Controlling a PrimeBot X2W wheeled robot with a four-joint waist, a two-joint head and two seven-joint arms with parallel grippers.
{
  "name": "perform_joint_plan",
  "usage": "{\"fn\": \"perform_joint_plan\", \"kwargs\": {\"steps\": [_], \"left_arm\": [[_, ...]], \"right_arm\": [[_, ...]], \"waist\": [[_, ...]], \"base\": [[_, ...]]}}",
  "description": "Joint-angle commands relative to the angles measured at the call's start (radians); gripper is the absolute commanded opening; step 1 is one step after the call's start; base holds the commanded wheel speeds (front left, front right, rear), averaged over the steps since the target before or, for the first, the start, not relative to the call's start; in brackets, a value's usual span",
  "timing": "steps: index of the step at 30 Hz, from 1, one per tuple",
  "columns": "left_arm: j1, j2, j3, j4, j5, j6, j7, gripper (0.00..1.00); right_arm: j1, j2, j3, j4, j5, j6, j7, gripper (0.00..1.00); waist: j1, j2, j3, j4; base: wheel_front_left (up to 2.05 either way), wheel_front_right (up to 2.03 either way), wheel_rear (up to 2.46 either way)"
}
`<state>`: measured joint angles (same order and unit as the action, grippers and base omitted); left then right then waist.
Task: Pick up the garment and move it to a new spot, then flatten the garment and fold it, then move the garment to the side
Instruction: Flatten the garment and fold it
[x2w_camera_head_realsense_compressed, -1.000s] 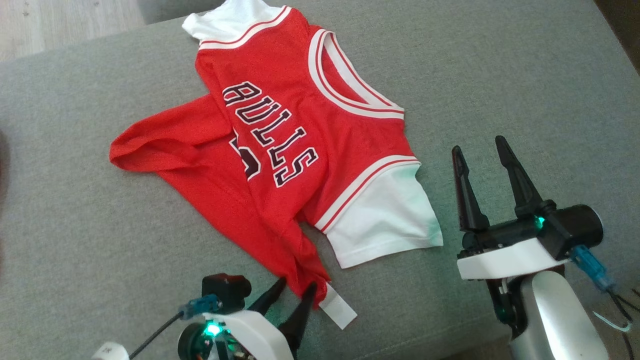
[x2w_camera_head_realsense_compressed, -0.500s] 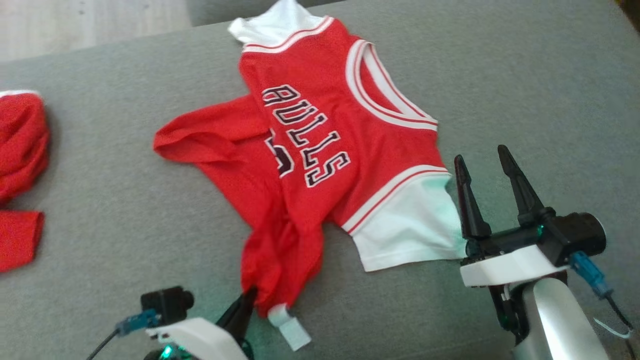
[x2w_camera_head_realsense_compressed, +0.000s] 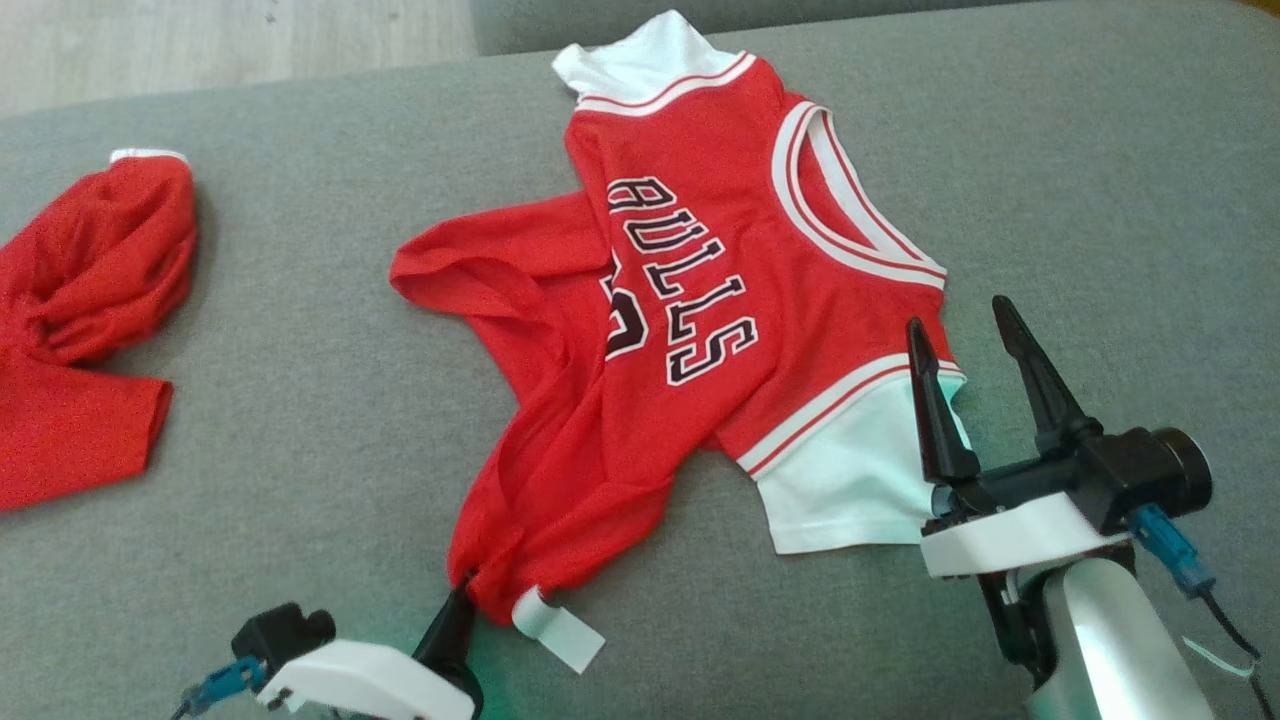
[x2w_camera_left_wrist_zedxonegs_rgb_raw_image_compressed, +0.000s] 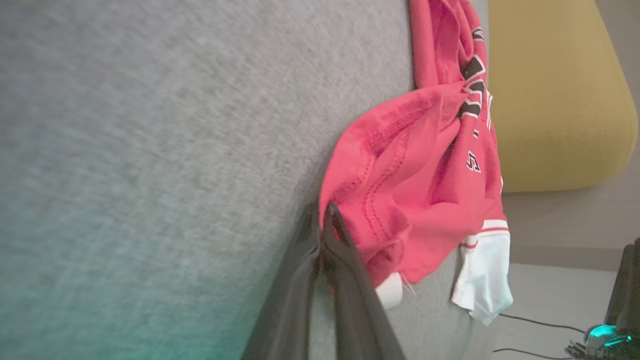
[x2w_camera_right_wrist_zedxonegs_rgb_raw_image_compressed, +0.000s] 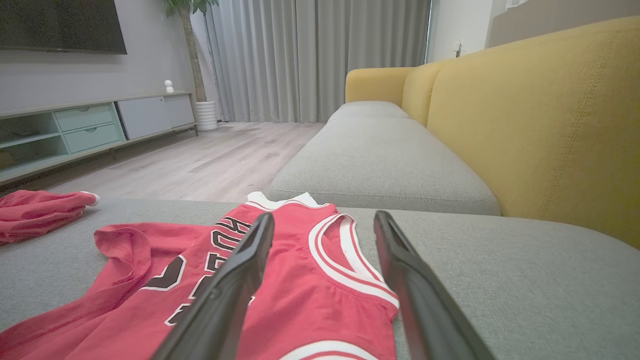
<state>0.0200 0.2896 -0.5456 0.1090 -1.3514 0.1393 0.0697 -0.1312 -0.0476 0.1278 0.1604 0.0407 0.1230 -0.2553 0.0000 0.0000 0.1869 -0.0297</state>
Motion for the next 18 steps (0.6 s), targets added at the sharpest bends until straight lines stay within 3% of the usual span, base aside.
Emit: {"fn": "perform_joint_plan", "kwargs": {"steps": [1, 2, 4, 9, 18], "left_arm": [[0.003, 0.008, 0.044, 0.002, -0.013, -0.005, -0.008, 0.23], [0.008, 0.002, 0.05, 0.014, -0.027, -0.013, -0.008, 0.35], [0.017, -0.002, 0.061, 0.042, -0.038, -0.023, -0.016, 1.0], [0.029, 0.005, 0.053, 0.101, -0.012, -0.03, -0.039, 1.0], [0.002, 0.077, 0.037, 0.11, 0.162, 0.009, -0.168, 1.0]], "right_arm": [[-0.002, -0.003, 0.018, -0.025, -0.01, 0.008, -0.006, 1.0], [0.001, -0.003, 0.016, -0.024, -0.012, 0.008, -0.006, 1.0], [0.005, -0.003, 0.016, -0.02, -0.017, 0.008, -0.006, 1.0], [0.013, -0.003, 0.016, -0.015, -0.026, 0.008, -0.006, 1.0], [0.019, -0.003, 0.021, -0.011, -0.029, 0.008, -0.006, 1.0]], "waist": [[0.0, 0.0, -0.009, 0.007], [0.0, 0.0, -0.013, 0.011], [0.0, 0.0, -0.023, 0.018], [0.0, 0.0, -0.044, 0.032], [0.0, 0.0, -0.067, 0.03]], "base": [[0.0, 0.0, 0.0], [0.0, 0.0, 0.0], [0.0, 0.0, 0.0], [0.0, 0.0, 0.0], [0.0, 0.0, 0.0]]}}
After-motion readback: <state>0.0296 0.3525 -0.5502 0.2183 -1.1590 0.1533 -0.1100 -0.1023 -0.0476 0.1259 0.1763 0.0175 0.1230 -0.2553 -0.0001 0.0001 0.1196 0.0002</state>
